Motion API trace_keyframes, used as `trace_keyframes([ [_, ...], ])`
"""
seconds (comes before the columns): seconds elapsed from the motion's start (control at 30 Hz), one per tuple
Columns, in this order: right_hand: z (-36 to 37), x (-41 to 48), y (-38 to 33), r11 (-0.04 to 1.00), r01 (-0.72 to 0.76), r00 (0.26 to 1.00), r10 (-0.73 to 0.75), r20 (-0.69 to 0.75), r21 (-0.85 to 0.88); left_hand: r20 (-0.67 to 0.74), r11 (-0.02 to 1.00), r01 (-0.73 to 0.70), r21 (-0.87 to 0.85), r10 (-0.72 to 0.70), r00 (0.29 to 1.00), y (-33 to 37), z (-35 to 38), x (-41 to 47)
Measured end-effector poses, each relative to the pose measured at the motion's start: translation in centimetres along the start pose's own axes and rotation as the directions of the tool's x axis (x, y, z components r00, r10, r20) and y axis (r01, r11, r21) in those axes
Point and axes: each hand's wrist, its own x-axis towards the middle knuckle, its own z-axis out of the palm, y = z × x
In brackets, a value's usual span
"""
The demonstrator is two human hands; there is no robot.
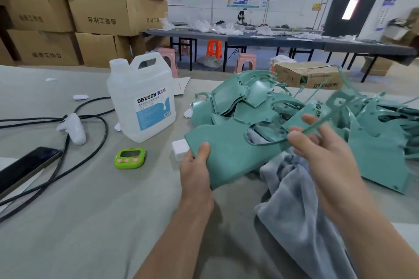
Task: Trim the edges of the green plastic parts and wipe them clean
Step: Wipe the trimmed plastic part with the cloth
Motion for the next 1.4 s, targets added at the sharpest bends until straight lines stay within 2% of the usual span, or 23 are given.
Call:
trace_keyframes([
  [0.07,0.7,0.4,0.8,0.998,-0.057,0.998,0.057,-0.004,0.003,0.077,0.996,0.088,-0.026,-0.085,0.993,-0.3,0.3,-0.3],
  [0.17,0.9,0.4,3.0,0.984,-0.148,0.989,0.148,0.003,0.095,0.212,0.968,0.227,-0.108,-0.201,0.956,0.0,-0.4,0.0],
  [0.23,0.8,0.1,4.2,0.945,-0.243,0.97,0.235,0.061,0.219,0.245,0.978,0.207,-0.029,-0.193,0.95,0.1,-0.9,0.3],
  [0.33,0.4,-0.1,5.6,0.906,-0.313,0.949,0.291,0.118,0.284,0.12,0.979,0.086,0.184,-0.109,0.987,-0.3,-0.5,0.5],
  [0.43,0.0,-0.2,5.6,0.895,-0.329,0.942,0.289,0.17,0.301,0.017,0.974,0.052,0.219,-0.057,0.998,-0.9,-0.2,0.7],
  [0.6,-0.7,-0.2,5.6,0.833,-0.368,0.926,0.288,0.245,0.413,-0.066,0.961,-0.018,0.275,0.037,0.997,-0.9,-0.2,0.3],
  [0.77,-1.0,-0.1,5.8,0.822,-0.389,0.914,0.287,0.286,0.416,-0.068,0.935,-0.121,0.335,0.152,0.986,-0.3,-0.2,-0.7],
  [0.9,-0.9,-0.2,6.2,0.868,-0.364,0.916,0.268,0.298,0.338,-0.05,0.976,-0.025,0.217,0.037,0.998,-0.6,-0.2,-1.0],
  [1.0,-0.9,-0.3,6.2,0.869,-0.361,0.916,0.265,0.3,0.338,0.127,0.986,0.11,0.125,-0.126,0.984,-0.6,-0.3,-1.4],
  [1.07,-0.8,-0.2,6.3,0.866,-0.355,0.923,0.267,0.277,0.351,0.245,0.967,0.25,0.042,-0.252,0.936,-0.5,-0.6,-1.6],
  [1.13,-0.6,-0.1,6.2,0.874,-0.351,0.928,0.277,0.248,0.337,0.305,0.948,0.317,0.024,-0.309,0.901,-0.2,-0.8,-1.6],
  [1.3,0.3,-0.4,4.8,0.873,-0.396,0.91,0.33,0.252,0.286,0.209,0.967,0.226,0.113,-0.246,0.946,0.0,0.0,-2.6],
  [1.4,-0.4,-1.2,3.2,0.856,-0.4,0.912,0.334,0.24,0.328,0.145,0.972,0.163,0.171,-0.189,0.971,-0.1,1.3,-3.5],
])
